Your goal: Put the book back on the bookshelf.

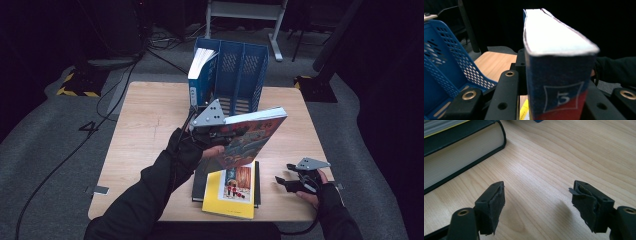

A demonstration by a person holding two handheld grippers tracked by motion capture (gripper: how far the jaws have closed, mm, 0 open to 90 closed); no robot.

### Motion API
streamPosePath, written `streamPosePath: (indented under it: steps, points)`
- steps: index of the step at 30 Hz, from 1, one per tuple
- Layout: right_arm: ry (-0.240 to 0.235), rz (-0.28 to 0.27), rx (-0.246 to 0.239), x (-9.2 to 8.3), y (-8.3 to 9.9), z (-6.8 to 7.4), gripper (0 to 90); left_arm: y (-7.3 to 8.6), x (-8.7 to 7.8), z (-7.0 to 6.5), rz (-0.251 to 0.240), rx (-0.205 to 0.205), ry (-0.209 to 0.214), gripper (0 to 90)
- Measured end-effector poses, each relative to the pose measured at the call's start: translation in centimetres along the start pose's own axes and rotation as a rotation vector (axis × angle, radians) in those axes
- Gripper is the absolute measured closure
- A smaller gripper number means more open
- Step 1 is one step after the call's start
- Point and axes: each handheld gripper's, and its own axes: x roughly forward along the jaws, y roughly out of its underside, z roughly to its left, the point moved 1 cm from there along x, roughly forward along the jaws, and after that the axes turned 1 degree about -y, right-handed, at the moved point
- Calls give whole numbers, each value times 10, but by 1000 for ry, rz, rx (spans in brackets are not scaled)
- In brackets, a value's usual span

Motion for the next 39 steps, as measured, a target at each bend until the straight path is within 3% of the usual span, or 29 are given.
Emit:
streamPosePath:
  steps: [6, 12, 13, 21, 39]
  points:
    - [31, 14, -4, 5, 2, 1, 262, -16, -10, 11, -9, 14, -62, 736]
    - [26, 11, 16, 5, 3, -1, 242, -26, -21, 24, -22, 6, -119, 736]
    - [27, 11, 24, 6, 3, -1, 235, -28, -24, 29, -24, 1, -146, 736]
    - [29, 9, 31, 6, 4, -1, 227, -25, -29, 50, -22, -57, -230, 736]
    - [24, 10, 39, 7, 4, -2, 227, -22, -35, 86, -33, -143, -341, 737]
